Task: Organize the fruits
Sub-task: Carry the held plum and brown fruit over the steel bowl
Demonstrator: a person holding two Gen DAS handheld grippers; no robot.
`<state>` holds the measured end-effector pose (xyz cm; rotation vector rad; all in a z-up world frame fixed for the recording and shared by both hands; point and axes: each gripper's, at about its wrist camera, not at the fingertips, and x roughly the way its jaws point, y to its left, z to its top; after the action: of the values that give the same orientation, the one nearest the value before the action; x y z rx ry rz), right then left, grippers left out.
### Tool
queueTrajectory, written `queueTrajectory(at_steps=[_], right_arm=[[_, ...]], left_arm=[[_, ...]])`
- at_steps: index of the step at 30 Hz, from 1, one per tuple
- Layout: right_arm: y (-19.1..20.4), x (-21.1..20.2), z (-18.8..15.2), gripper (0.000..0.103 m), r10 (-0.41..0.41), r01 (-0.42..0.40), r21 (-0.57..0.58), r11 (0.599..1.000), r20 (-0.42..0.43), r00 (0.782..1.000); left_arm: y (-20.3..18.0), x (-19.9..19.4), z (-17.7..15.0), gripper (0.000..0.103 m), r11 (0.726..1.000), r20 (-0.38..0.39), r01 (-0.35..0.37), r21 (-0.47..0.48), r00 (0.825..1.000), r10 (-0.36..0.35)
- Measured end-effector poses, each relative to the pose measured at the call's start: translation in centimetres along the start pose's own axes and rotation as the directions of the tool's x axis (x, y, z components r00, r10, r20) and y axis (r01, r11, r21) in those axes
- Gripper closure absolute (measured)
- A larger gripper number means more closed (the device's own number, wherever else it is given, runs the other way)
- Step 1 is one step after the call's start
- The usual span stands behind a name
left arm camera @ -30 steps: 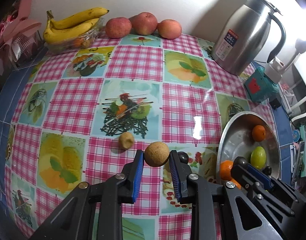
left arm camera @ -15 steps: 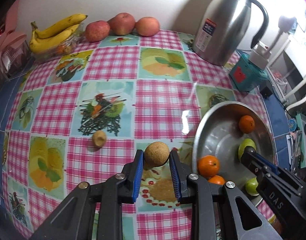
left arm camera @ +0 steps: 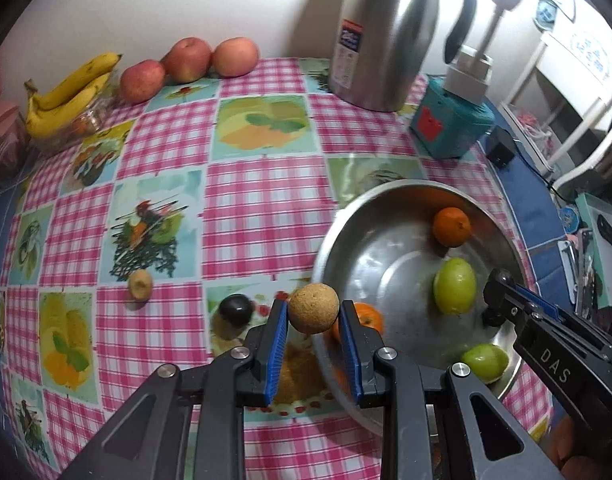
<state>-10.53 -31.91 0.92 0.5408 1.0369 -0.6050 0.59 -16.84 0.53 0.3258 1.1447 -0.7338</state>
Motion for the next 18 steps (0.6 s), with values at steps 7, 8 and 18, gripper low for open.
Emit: queueTrajectory(at_steps=[7, 8, 18], right_arm=[[-1.8, -0.8, 0.4, 0.077, -0.005, 0.003, 0.043, 0.999, 0.044, 0.999], [-2.0, -1.0, 0.4, 0.077, -0.003, 0.001, 0.045, 0.999, 0.055, 0.998], [-2.8, 0.0, 0.4, 0.077, -0.014, 0.011, 0.054, 0.998, 0.053, 0.999]], left_arm=[[-2.4, 0.1, 0.3, 0.075, 0.998, 0.022, 0.02, 0.055, 1.0, -0.022], [-2.6, 0.2, 0.3, 0.075, 0.998, 0.023, 0.019, 0.062, 1.0, -0.021], [-4.2, 2.2, 0.6, 0.075, 0.994, 0.036, 0.01, 0.112, 0.999, -0.015]])
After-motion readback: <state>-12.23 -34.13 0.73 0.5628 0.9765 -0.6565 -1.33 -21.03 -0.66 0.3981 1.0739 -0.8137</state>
